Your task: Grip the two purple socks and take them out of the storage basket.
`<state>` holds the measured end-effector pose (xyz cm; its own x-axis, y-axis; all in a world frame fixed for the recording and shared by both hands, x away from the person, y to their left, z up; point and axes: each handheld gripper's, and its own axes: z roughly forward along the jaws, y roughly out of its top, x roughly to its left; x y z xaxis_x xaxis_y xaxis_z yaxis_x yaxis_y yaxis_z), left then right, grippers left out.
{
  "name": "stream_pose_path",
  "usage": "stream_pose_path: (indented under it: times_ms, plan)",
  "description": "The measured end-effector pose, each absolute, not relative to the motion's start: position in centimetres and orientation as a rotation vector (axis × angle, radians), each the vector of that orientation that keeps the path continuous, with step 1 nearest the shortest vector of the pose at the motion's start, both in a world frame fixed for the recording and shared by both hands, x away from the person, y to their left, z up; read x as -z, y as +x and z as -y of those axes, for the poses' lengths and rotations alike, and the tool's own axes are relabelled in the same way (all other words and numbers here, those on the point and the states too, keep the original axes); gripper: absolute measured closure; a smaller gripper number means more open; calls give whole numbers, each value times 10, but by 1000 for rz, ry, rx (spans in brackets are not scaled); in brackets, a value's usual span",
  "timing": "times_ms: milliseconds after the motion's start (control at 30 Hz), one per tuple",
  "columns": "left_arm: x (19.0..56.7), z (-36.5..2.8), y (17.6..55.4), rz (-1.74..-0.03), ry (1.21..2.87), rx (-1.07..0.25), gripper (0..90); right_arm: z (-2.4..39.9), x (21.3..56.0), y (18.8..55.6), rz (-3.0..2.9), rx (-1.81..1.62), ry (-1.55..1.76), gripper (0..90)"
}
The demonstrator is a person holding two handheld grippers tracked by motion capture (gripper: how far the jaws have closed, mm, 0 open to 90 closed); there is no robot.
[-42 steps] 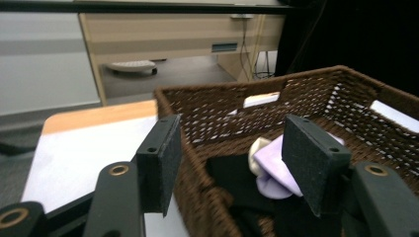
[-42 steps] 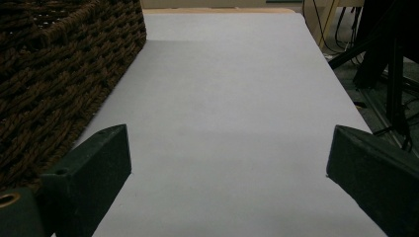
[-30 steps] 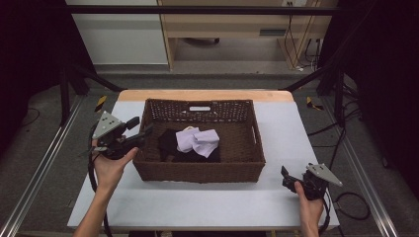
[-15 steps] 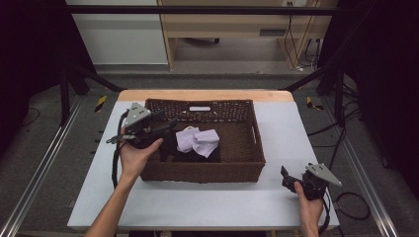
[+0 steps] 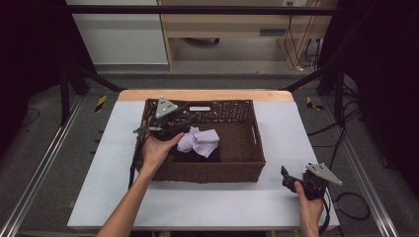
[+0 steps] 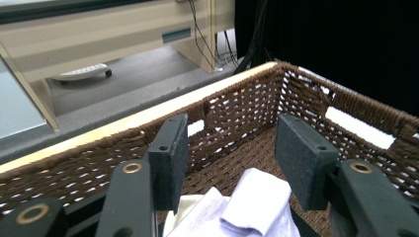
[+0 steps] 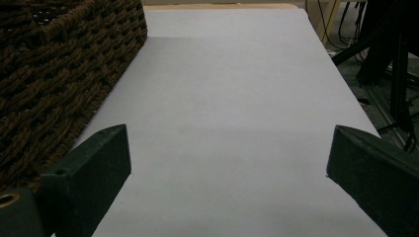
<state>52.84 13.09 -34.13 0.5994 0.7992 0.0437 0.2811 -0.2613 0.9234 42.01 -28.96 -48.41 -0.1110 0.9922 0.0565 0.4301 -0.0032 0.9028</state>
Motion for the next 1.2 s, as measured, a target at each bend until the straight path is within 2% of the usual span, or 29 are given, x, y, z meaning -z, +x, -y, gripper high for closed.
stream_pose_path:
  times_ms: [267, 600, 1200]
  plan:
    - [364, -108, 541, -862, 1924, -615, 477, 290, 484, 421, -1616, -1082, 1499, 37]
    - [387, -98, 543, -866, 2013, -566, 490, 289, 484, 422, -1622, -1074, 1501, 37]
    - [403, -90, 541, -824, 2166, -562, 461, 289, 484, 422, -1627, -1070, 1505, 37]
